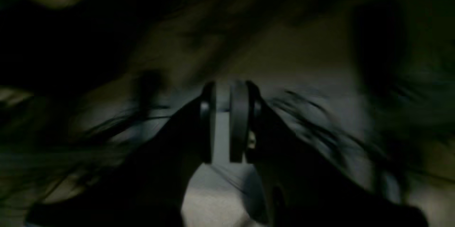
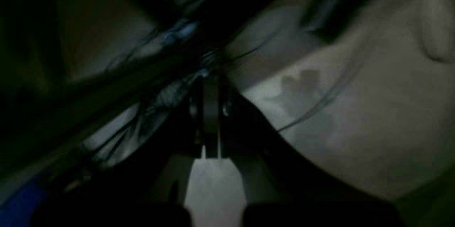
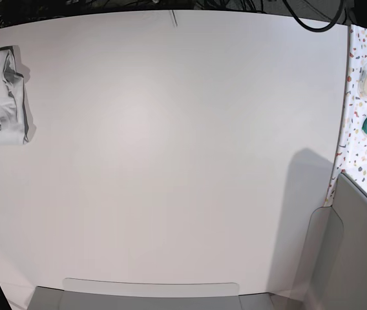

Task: Layout the t-shirt on the table in an organized manner, then fold the t-shirt properly

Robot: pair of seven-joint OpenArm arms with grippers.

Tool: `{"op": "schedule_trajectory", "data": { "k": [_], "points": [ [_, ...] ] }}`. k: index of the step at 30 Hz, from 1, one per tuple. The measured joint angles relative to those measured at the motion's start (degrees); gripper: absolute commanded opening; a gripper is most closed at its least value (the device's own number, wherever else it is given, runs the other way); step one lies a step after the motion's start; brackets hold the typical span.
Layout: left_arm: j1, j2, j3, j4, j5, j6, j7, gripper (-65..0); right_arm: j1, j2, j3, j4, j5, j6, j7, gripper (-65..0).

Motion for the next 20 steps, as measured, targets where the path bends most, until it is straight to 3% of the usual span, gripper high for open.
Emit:
{"op": "schedule_trajectory", "data": {
  "k": [1,4,5,9,10,11,15,20],
  "points": [
    [-1.36,0.11,4.22,-0.74,-0.26,-0.59,3.48,-57.7,1.33,-0.44,0.0,-1.64,-0.61,-0.96,0.09,-65.0],
    [-5.25,0.31,13.86,-1.11,-0.5,-6.69,14.49,-57.7,3.43,-1.18,-0.31,-2.62,-2.67,-6.47,0.04,-65.0],
    [-6.36,0.74,15.52,-1.18,-0.79,-9.09,19.08,-57.7,4.11,-0.98,-0.31,-2.6,-4.2,-9.62,-0.07,-65.0],
    [-9.6,2.91,12.41,-1.31,-0.9,-16.52,30.42,-57.7,6.27,-0.04,0.07,-2.47,-7.82,-16.35,0.24,-65.0],
    [-10.75,3.61,10.4,-1.4,-0.61,-16.92,33.07,-57.7,6.78,-0.07,0.09,-2.45,-8.68,-17.38,0.44,-65.0],
    [-11.63,4.22,8.11,-1.49,-1.14,-18.4,35.41,-57.7,7.26,-0.04,0.09,-2.43,-8.76,-17.4,0.33,-65.0],
    [-15.82,6.16,-0.26,-3.39,-1.01,-19.19,42.86,-57.7,8.55,-0.72,-0.11,-2.56,-8.66,-17.4,0.22,-65.0],
    [-20.5,6.78,-2.86,-6.08,-0.7,-19.34,43.65,-57.7,11.06,-1.95,-0.11,-2.75,-8.7,-18.18,-0.17,-65.0]
  ]
}}
